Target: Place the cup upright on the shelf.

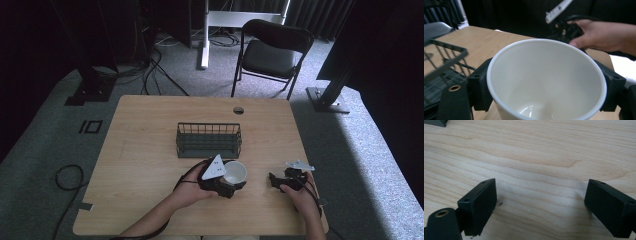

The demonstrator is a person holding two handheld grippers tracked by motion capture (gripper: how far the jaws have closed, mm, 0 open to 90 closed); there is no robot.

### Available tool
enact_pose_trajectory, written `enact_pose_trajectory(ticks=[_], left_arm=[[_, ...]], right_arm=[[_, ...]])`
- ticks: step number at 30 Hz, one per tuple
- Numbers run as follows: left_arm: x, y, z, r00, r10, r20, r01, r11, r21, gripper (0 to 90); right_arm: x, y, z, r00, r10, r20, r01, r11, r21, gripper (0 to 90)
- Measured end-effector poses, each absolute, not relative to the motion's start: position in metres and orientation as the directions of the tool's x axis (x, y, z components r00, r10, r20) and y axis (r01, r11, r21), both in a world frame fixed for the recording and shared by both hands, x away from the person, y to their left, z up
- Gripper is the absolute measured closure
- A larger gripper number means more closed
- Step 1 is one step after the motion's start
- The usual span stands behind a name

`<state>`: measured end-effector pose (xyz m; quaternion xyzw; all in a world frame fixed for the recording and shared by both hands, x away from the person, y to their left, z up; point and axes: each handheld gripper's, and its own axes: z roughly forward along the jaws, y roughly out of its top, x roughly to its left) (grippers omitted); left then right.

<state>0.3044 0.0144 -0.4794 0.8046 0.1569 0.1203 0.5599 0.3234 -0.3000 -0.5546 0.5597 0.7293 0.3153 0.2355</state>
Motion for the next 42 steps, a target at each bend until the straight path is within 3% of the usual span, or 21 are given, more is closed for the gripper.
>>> enact_pose_trajectory(ticks=[25, 42], left_arm=[[0.325, 0.031, -0.415, 0.853, 0.519, 0.059, 0.094, -0.264, 0.96, 20.5], [0.371, 0.057, -0.39, 0.643, 0.766, 0.025, 0.154, -0.161, 0.975, 20.5]], right_arm=[[0.323, -0.3, -0.555, -0.262, 0.965, 0.009, 0.667, 0.175, 0.724, 10.5], [0.323, -0.3, -0.555, -0.262, 0.965, 0.009, 0.667, 0.174, 0.725, 10.5]])
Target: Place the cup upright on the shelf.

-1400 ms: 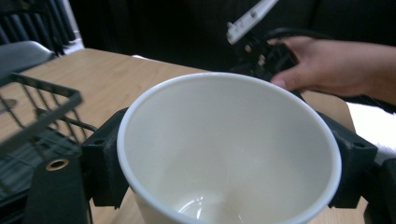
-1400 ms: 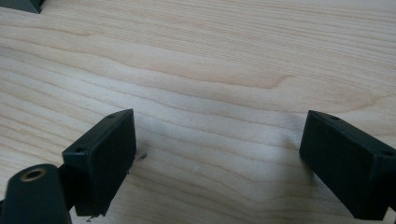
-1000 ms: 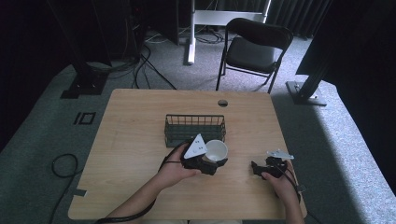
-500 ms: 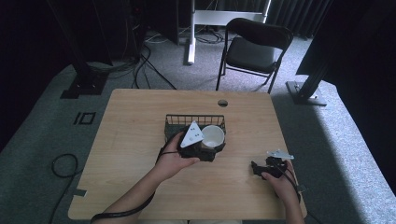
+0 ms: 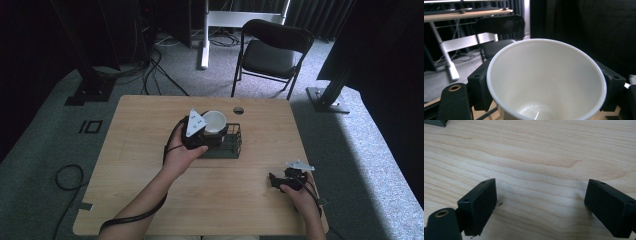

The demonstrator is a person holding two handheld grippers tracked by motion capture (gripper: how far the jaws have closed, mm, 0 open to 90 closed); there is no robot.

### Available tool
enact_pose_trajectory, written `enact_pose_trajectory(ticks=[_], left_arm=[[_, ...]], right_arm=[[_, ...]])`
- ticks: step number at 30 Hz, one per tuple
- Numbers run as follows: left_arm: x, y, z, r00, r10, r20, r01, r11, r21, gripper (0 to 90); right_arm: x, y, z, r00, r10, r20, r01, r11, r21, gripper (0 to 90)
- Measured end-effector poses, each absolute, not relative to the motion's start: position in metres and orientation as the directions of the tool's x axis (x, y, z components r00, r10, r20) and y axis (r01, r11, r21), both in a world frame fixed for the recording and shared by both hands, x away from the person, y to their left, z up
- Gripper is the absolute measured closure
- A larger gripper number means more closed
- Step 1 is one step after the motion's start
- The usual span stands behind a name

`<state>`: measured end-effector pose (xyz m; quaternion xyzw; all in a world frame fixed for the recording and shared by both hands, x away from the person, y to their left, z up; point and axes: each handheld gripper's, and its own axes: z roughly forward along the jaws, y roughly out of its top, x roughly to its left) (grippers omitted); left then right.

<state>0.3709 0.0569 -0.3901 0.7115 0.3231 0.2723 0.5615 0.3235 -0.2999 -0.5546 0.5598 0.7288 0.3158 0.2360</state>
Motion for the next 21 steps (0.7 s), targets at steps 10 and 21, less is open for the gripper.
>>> enact_pose_trajectory(ticks=[10, 21], left_arm=[[0.395, 0.074, -0.402, 0.541, 0.841, -0.009, 0.202, -0.119, 0.972, 20.5], [0.409, 0.085, -0.422, 0.47, 0.881, -0.058, 0.277, -0.084, 0.957, 20.5]], right_arm=[[0.323, -0.3, -0.555, -0.262, 0.965, 0.01, 0.667, 0.174, 0.725, 10.5], [0.323, -0.3, -0.555, -0.263, 0.965, 0.01, 0.668, 0.174, 0.724, 10.5]])
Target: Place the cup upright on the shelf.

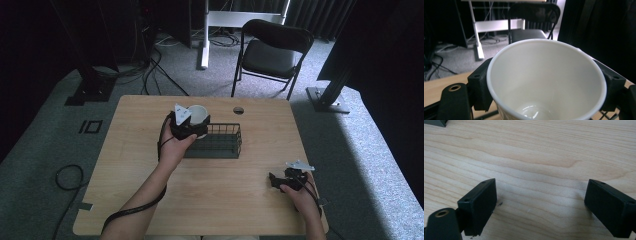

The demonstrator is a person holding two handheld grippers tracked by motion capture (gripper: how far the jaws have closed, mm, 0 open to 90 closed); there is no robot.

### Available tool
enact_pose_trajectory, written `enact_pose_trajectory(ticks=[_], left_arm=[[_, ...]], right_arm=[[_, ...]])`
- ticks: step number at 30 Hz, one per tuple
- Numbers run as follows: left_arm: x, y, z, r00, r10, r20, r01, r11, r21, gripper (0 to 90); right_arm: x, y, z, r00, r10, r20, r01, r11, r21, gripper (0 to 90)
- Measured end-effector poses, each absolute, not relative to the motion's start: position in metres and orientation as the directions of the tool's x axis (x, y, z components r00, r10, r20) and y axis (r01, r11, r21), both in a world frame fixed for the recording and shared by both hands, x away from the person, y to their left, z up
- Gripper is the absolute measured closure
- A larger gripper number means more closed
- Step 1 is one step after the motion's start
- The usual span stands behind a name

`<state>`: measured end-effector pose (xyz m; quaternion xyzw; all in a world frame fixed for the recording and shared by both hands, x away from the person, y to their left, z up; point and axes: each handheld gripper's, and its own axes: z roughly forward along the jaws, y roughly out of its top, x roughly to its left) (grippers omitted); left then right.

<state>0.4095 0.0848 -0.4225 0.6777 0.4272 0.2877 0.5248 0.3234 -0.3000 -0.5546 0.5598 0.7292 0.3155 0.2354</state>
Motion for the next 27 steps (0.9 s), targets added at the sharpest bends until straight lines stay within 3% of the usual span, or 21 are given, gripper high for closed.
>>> enact_pose_trajectory(ticks=[18, 27], left_arm=[[0.424, 0.079, -0.463, 0.461, 0.884, -0.077, 0.342, -0.097, 0.935, 20.5], [0.423, 0.073, -0.473, 0.499, 0.867, -0.015, 0.335, -0.177, 0.925, 20.4]], right_arm=[[0.323, -0.3, -0.555, -0.263, 0.965, 0.011, 0.668, 0.173, 0.724, 10.5], [0.323, -0.3, -0.555, -0.263, 0.965, 0.012, 0.667, 0.173, 0.725, 10.5]])
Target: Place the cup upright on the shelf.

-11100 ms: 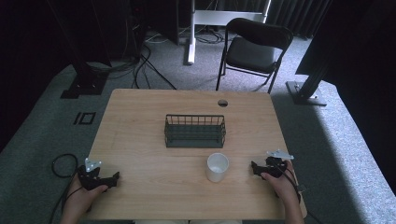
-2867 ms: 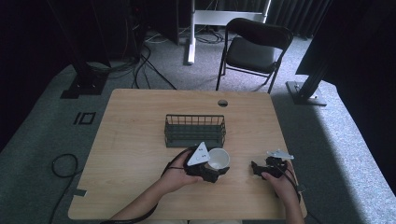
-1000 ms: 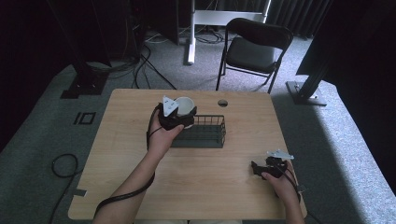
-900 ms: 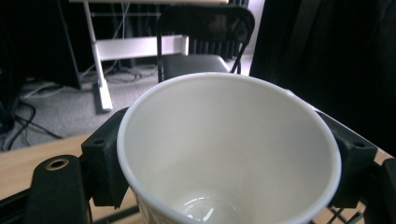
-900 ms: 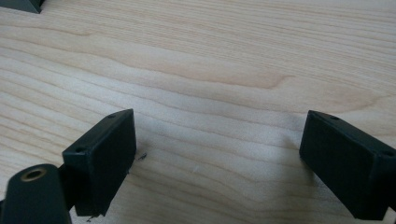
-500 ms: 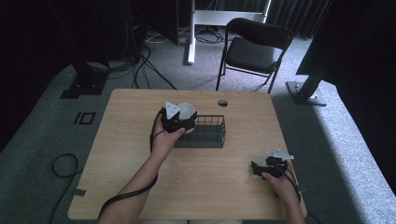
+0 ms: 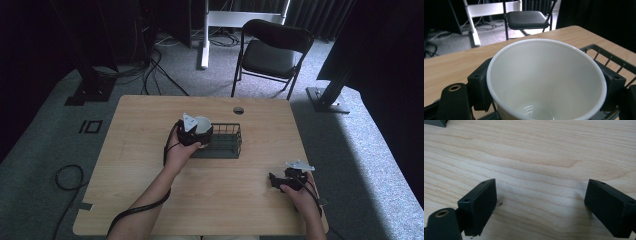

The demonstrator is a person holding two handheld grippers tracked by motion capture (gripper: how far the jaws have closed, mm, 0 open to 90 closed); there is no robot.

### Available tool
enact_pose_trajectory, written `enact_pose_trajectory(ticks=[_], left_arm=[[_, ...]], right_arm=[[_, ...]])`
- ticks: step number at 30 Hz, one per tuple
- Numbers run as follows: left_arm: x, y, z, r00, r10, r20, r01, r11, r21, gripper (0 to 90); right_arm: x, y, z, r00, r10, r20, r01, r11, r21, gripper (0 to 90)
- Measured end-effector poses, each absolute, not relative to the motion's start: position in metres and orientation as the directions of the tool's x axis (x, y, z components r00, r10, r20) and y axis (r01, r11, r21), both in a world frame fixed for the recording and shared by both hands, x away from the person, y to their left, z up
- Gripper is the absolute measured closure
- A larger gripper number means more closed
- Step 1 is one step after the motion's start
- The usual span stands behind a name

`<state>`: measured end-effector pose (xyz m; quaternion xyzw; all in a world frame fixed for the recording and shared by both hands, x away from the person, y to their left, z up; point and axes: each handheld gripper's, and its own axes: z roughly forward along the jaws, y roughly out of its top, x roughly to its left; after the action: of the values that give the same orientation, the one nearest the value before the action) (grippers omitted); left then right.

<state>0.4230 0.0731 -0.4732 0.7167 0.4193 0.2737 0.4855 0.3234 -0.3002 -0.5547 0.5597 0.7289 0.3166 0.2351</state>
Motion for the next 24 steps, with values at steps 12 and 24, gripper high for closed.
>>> enact_pose_trajectory(ticks=[12, 24], left_arm=[[0.423, 0.074, -0.472, 0.522, 0.853, 0.015, 0.341, -0.225, 0.913, 9.1], [0.412, 0.078, -0.455, 0.535, 0.845, 0.003, 0.329, -0.212, 0.92, 8.3]], right_arm=[[0.323, -0.3, -0.555, -0.263, 0.965, 0.01, 0.668, 0.174, 0.724, 10.6], [0.323, -0.3, -0.555, -0.266, 0.964, 0.01, 0.667, 0.177, 0.724, 10.5]])
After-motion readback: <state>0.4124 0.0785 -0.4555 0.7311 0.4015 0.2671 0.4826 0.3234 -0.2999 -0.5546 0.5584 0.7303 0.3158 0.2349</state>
